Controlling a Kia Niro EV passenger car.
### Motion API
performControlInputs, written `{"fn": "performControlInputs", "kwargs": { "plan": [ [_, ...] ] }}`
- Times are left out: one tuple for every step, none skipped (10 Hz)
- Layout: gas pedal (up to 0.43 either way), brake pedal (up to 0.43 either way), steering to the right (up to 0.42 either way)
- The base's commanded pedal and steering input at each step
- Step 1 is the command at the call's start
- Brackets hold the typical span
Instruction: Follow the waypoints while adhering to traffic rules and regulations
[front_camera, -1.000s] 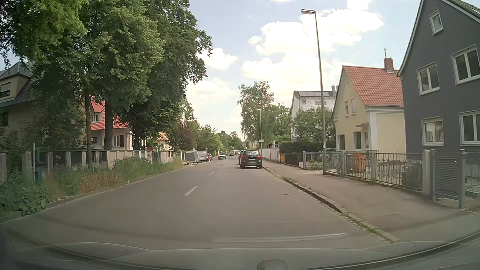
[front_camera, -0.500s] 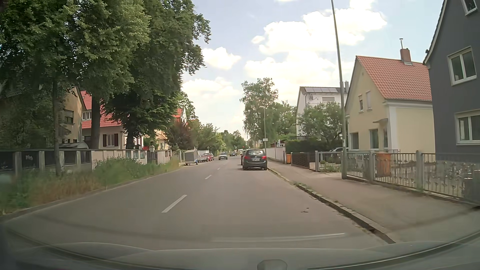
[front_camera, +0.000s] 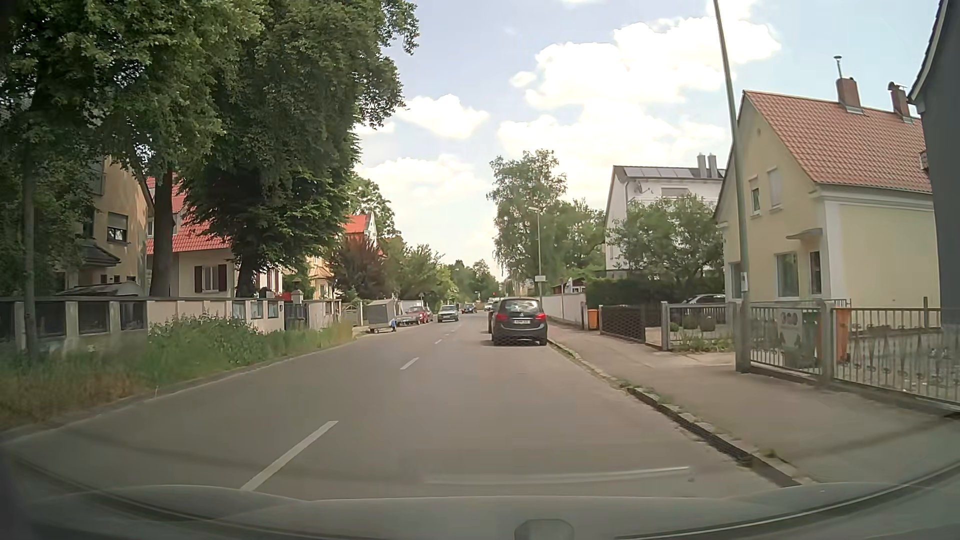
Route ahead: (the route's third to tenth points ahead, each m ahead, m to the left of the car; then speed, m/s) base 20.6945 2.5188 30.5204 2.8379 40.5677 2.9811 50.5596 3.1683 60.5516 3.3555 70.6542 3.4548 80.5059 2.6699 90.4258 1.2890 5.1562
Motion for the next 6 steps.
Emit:
{"fn": "performControlInputs", "kwargs": {
  "plan": [
    [0.020, 0.000, -0.028],
    [0.020, 0.000, -0.028],
    [0.020, 0.000, -0.028],
    [0.020, 0.000, -0.029],
    [0.020, 0.000, -0.029],
    [0.020, 0.000, -0.029]
  ]
}}
